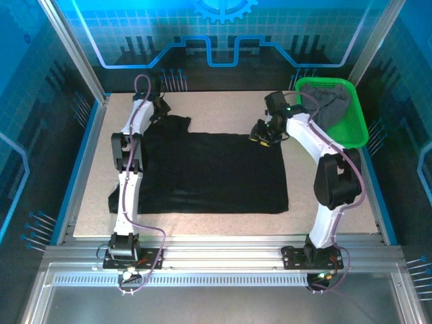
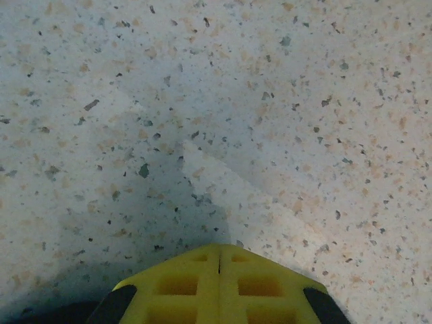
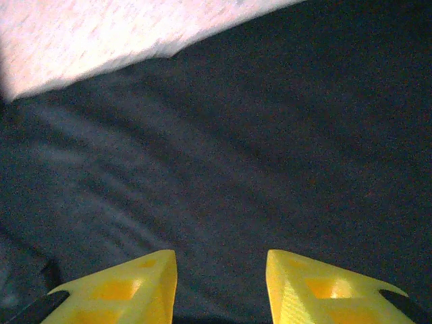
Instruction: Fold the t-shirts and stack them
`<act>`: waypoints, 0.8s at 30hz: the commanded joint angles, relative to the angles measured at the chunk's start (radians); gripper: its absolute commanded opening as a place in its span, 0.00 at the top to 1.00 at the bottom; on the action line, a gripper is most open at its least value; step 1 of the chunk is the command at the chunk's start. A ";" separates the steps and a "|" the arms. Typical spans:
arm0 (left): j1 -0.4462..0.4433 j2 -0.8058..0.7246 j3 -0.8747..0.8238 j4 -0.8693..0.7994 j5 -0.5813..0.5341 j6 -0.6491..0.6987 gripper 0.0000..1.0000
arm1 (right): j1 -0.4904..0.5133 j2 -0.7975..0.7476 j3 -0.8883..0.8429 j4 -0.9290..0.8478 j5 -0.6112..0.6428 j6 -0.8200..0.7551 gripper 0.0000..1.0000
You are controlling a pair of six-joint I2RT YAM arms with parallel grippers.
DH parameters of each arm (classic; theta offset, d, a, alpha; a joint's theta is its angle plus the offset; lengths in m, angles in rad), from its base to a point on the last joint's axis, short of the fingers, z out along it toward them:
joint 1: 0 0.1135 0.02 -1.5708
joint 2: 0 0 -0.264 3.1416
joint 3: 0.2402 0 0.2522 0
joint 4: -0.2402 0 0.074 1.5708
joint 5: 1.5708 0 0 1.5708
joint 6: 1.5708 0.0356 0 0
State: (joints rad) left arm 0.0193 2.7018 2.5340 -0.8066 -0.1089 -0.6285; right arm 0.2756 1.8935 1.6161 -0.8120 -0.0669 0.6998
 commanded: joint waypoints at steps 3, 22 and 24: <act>-0.028 -0.217 -0.079 0.038 0.006 -0.003 1.00 | -0.066 0.155 0.143 -0.092 0.245 0.081 0.60; -0.027 -0.498 -0.462 0.139 0.206 0.048 1.00 | -0.159 0.569 0.551 -0.198 0.226 -0.020 0.63; -0.027 -0.513 -0.485 0.141 0.208 0.054 1.00 | -0.158 0.582 0.560 -0.193 0.215 -0.022 0.64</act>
State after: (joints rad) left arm -0.0059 2.2734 2.0720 -0.6807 0.0597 -0.6098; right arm 0.1230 2.4451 2.1380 -0.9833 0.1776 0.6945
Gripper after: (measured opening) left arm 0.055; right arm 0.369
